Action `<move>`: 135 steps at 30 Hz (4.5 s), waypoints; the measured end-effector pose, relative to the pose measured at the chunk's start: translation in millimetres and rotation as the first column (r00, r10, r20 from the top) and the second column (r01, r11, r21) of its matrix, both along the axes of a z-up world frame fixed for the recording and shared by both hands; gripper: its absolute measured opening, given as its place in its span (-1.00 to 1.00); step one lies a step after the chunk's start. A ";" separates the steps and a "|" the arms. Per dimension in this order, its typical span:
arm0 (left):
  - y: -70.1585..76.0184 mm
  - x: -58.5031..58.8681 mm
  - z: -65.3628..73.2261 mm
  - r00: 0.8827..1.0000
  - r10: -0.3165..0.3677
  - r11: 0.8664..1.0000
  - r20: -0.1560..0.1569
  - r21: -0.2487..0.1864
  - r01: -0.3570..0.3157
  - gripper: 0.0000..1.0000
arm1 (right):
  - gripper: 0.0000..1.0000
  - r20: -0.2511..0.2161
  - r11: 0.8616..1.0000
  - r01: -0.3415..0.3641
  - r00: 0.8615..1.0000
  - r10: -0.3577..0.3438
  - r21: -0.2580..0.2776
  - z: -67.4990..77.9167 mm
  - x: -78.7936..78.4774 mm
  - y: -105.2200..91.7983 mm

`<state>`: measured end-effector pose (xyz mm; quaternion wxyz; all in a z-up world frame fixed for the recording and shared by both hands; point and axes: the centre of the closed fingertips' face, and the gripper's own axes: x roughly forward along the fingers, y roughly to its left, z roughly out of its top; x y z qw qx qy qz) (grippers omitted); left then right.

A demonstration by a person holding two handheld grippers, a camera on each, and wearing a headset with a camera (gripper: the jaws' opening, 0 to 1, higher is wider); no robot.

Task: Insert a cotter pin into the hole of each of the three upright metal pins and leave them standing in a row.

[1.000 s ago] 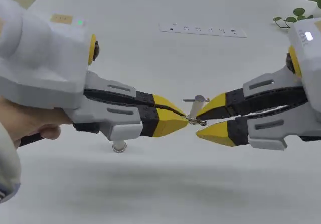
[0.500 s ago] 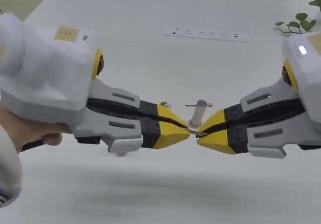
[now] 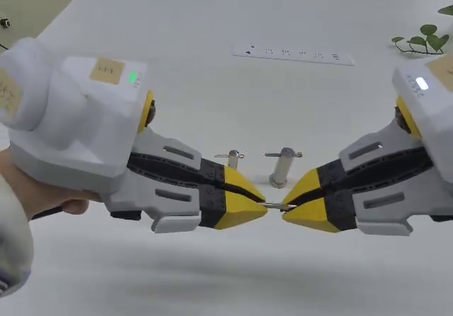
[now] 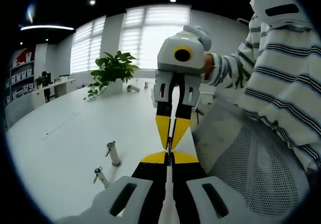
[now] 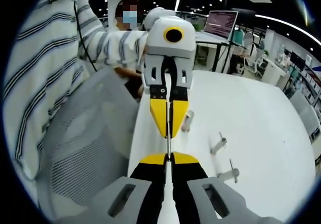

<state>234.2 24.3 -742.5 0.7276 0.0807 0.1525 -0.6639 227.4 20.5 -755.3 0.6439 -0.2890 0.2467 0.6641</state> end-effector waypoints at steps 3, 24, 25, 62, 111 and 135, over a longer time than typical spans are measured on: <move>-0.3 -2.3 -1.7 1.000 -0.011 1.000 0.000 0.005 0.011 -1.00 | -0.90 -0.011 0.999 -0.021 1.000 0.020 -0.024 -1.4 -3.2 -0.1; 2.4 -6.7 -10.4 1.000 -0.026 0.999 0.004 0.044 0.026 -0.99 | -0.93 -0.056 1.000 0.020 0.998 -0.021 -0.016 -4.5 -4.8 1.4; 2.6 -6.8 -10.7 1.000 -0.023 0.999 -0.002 0.045 0.023 -0.98 | -0.93 -0.058 1.000 0.025 0.998 -0.026 -0.015 -4.8 -4.7 1.4; 46.0 26.7 -22.6 0.977 0.204 0.975 0.061 0.075 -0.209 -0.23 | -0.93 -0.059 0.989 0.149 0.987 -0.149 -0.018 -24.8 -0.7 2.8; 82.0 48.3 -105.2 0.932 0.361 0.914 0.026 0.189 -0.359 -0.42 | -0.93 -0.053 0.954 0.299 0.952 -0.300 -0.025 -51.0 20.1 17.7; 84.7 54.3 -110.0 0.916 0.399 0.895 0.040 0.198 -0.399 -0.76 | -0.93 -0.064 0.954 0.298 0.952 -0.299 -0.026 -55.6 25.0 29.7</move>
